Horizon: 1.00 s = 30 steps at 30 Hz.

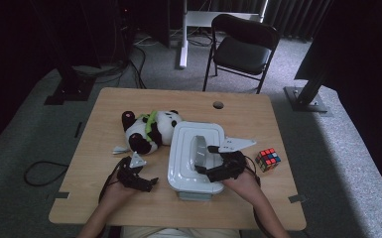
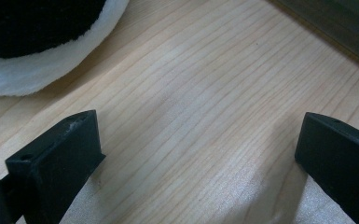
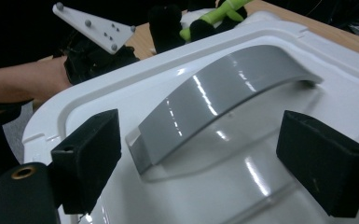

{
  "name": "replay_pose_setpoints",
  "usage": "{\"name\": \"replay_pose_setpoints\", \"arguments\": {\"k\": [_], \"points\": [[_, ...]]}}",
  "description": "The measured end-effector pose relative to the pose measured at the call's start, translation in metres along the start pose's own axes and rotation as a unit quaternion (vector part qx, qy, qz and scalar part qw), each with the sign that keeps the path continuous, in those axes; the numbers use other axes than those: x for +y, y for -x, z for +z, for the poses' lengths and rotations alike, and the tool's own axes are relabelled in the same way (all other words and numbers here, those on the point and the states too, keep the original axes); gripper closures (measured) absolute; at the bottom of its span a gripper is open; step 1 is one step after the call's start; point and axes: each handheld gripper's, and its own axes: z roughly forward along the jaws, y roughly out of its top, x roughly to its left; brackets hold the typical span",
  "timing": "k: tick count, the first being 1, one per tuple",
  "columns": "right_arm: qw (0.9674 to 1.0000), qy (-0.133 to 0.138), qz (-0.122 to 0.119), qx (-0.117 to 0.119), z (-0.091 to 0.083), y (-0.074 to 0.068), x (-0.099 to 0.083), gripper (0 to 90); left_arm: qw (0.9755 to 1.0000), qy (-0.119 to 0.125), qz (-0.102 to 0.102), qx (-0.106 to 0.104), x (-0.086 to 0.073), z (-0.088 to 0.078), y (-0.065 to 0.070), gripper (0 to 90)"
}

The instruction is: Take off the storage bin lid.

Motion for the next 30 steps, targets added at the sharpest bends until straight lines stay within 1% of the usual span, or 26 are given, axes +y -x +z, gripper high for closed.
{"name": "replay_pose_setpoints", "arguments": {"k": [2,4,7,9,11,12,13,14,15,16,17,18,19,22,25,30], "points": [[0.9999,-0.001,-0.012,-0.008,0.002,-0.003,0.001,15.1,1.0000,0.000,0.000,0.000,0.000,0.000,0.000,1.0],[0.9997,-0.003,-0.020,-0.010,0.003,-0.005,0.001,16.3,1.0000,0.000,0.000,0.000,0.000,0.000,0.000,1.0],[0.9991,-0.010,-0.039,-0.012,0.006,-0.009,0.002,19.8,1.0000,0.001,0.000,0.000,0.000,0.000,0.000,1.0],[0.9991,-0.007,-0.040,-0.010,0.008,-0.010,0.002,20.7,1.0000,0.000,0.000,0.000,0.000,0.000,0.000,1.0],[0.9992,-0.004,-0.039,-0.010,0.008,-0.009,0.002,25.8,1.0000,0.001,-0.001,0.001,0.000,0.000,0.000,1.0],[0.9991,-0.004,-0.041,-0.014,0.008,-0.009,0.002,26.6,1.0000,0.001,-0.001,0.001,0.000,0.000,0.000,1.0],[0.9988,-0.005,-0.043,-0.024,0.009,-0.009,0.002,26.8,1.0000,0.000,-0.001,0.001,0.000,0.000,0.000,1.0],[0.9988,-0.004,-0.042,-0.024,0.010,-0.009,0.002,26.9,1.0000,0.001,-0.001,0.001,0.000,0.000,0.000,1.0],[0.9986,-0.004,-0.047,-0.025,0.010,-0.010,0.002,27.9,1.0000,0.001,-0.001,0.001,0.000,0.000,0.000,1.0],[0.9986,-0.006,-0.047,-0.022,0.010,-0.010,0.002,32.0,1.0000,0.001,-0.001,0.001,0.000,0.000,0.000,1.0],[0.9990,-0.009,-0.042,-0.013,0.010,-0.009,0.003,32.3,1.0000,0.001,-0.001,0.001,0.000,0.000,0.000,1.0],[0.9988,-0.010,-0.045,-0.014,0.011,-0.009,0.003,34.2,1.0000,0.001,-0.001,0.001,0.000,0.000,0.000,1.0],[0.9987,-0.009,-0.050,-0.010,0.011,-0.010,0.003,37.5,1.0000,0.001,-0.001,0.001,0.000,0.000,0.000,1.0],[0.9985,-0.005,-0.054,-0.013,0.012,-0.012,0.003,38.5,1.0000,0.001,-0.001,0.001,0.000,0.000,0.000,1.0],[0.9985,-0.004,-0.053,-0.010,0.012,-0.012,0.002,39.7,1.0000,0.001,-0.001,0.002,0.000,0.000,0.000,1.0],[0.9982,-0.006,-0.060,-0.003,0.013,-0.011,0.003,41.7,1.0000,0.001,-0.001,0.002,0.000,0.000,0.000,0.9]]}}
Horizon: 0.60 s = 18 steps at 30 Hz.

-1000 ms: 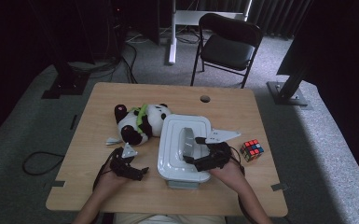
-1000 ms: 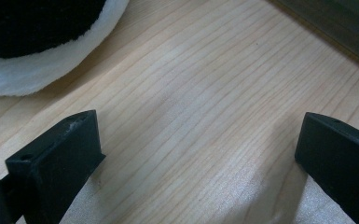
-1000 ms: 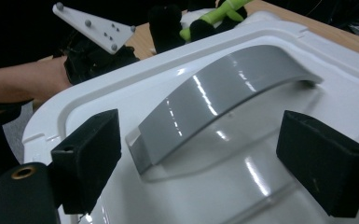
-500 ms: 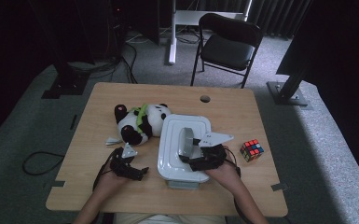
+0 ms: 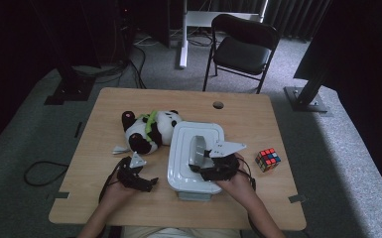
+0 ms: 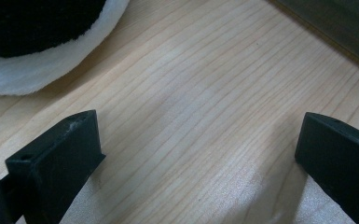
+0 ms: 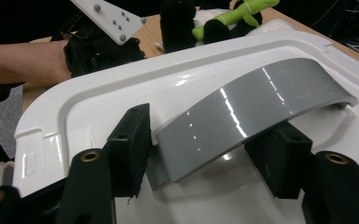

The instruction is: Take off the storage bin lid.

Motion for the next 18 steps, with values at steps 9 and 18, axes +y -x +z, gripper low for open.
{"name": "replay_pose_setpoints", "arguments": {"k": [9,18], "points": [[1.0000,0.002,0.002,0.001,-0.0001,-0.0017,-0.0003,45.8,1.0000,0.000,0.000,0.000,0.0000,0.0000,0.0000,1.0],[0.9993,0.006,0.034,0.012,-0.0030,0.0008,0.0012,52.8,1.0000,0.000,0.000,0.000,0.0001,0.0000,0.0000,1.0]]}}
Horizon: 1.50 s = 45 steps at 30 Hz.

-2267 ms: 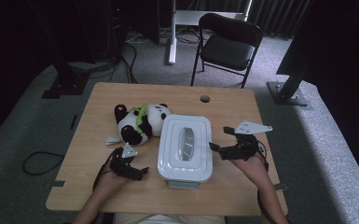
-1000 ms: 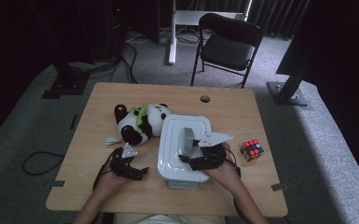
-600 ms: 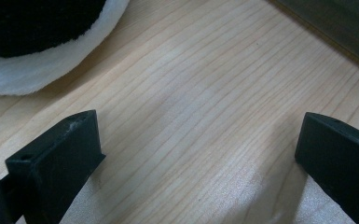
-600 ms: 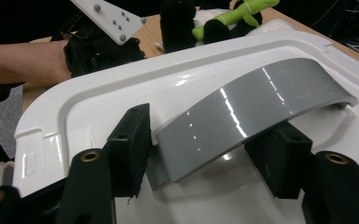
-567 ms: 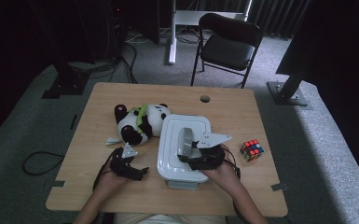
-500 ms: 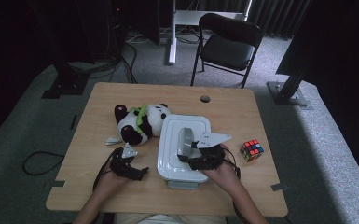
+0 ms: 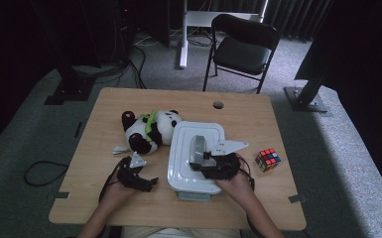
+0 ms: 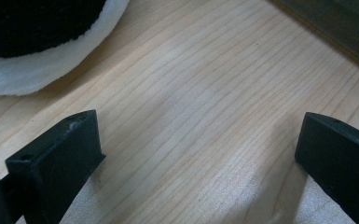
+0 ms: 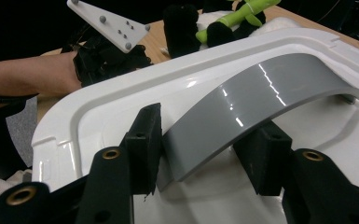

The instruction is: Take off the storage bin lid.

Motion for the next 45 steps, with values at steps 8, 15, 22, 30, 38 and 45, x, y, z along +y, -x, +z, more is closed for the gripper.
{"name": "replay_pose_setpoints", "arguments": {"k": [8,15,22,30,38,45], "points": [[1.0000,0.000,0.000,0.002,-0.005,-0.002,0.007,54.8,1.0000,0.000,0.001,0.000,0.000,0.000,0.000,1.0],[0.9994,0.004,0.013,0.032,-0.009,0.001,0.012,57.1,1.0000,0.001,0.001,0.000,0.000,0.000,0.000,1.0],[0.9991,0.022,0.020,0.031,-0.018,0.008,0.020,59.3,1.0000,0.001,0.000,0.000,0.000,0.000,0.000,1.0],[0.9988,0.030,0.032,0.020,-0.027,0.019,0.021,59.6,1.0000,0.000,0.001,0.000,0.000,0.000,0.000,1.0],[0.9981,0.043,0.042,-0.008,-0.037,0.034,0.023,60.9,1.0000,0.001,0.001,-0.001,0.000,0.000,0.000,1.0],[0.9962,0.063,0.054,-0.027,-0.048,0.053,0.027,73.5,1.0000,0.000,0.001,-0.001,0.000,0.000,0.000,1.0]]}}
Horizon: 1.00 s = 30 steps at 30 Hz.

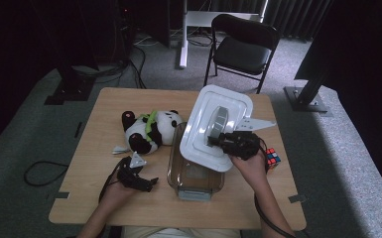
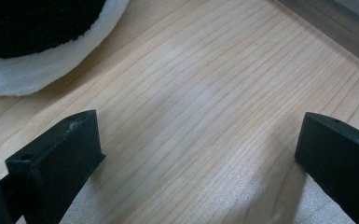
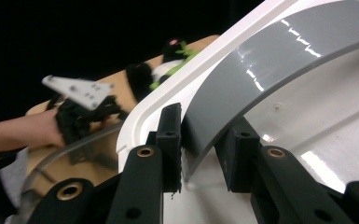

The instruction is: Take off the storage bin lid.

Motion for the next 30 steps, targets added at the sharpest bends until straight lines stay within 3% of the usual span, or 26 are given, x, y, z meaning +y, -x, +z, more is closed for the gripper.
{"name": "replay_pose_setpoints", "arguments": {"k": [8,16,22,27,28,30], "points": [[0.9992,0.028,0.026,-0.004,-0.010,0.018,0.007,84.3,1.0000,-0.001,0.000,0.000,0.000,0.000,0.000,1.0],[0.9970,0.059,0.045,-0.023,-0.018,0.031,0.012,84.9,1.0000,-0.001,0.000,0.000,0.000,0.000,0.000,1.0],[0.9944,0.067,0.042,-0.070,-0.022,0.046,0.015,85.3,1.0000,0.000,-0.001,0.000,0.000,0.000,0.000,1.0],[0.9920,0.069,0.052,-0.092,-0.024,0.062,0.017,85.5,1.0000,0.000,0.001,0.000,0.000,0.000,0.000,0.9],[0.9900,0.074,0.064,-0.101,-0.026,0.074,0.017,85.4,1.0000,0.000,0.000,0.001,0.000,0.000,0.000,1.0],[0.9884,0.076,0.070,-0.111,-0.027,0.081,0.016,85.5,1.0000,0.001,0.000,0.000,0.000,0.000,0.000,0.9]]}}
